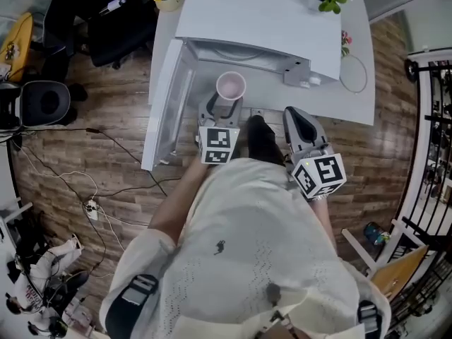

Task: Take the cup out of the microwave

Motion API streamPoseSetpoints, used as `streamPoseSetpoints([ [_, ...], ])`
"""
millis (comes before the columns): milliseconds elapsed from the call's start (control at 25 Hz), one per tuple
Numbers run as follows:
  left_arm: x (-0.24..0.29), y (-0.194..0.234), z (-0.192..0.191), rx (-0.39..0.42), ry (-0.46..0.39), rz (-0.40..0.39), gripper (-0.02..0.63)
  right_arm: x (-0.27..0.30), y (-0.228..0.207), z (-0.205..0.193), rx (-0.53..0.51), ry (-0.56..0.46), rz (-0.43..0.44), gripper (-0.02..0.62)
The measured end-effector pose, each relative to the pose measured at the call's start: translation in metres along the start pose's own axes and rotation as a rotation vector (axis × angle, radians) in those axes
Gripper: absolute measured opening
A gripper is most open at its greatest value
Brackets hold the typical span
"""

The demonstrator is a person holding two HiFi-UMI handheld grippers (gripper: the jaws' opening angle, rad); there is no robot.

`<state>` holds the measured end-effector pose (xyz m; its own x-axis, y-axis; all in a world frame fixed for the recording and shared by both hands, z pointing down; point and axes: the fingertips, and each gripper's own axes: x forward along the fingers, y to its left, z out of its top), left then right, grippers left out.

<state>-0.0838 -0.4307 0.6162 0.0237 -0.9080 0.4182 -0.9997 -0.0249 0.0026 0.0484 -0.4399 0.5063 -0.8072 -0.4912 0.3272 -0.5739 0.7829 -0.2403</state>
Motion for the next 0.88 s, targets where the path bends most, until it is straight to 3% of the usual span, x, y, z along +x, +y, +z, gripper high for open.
streamPoseSetpoints([
  [520, -0.058, -0.012, 0.007, -0.009, -0.009, -0.027, 0.251, -0.017, 0.016, -0.031, 0.011, 0.01, 0.004, 0.008],
  [880, -0.099, -0.011, 0.024, -0.002, -0.014, -0.028, 0.251, -0.029, 0.039, -0.022, -0.004, 0.005, 0.005, 0.008],
])
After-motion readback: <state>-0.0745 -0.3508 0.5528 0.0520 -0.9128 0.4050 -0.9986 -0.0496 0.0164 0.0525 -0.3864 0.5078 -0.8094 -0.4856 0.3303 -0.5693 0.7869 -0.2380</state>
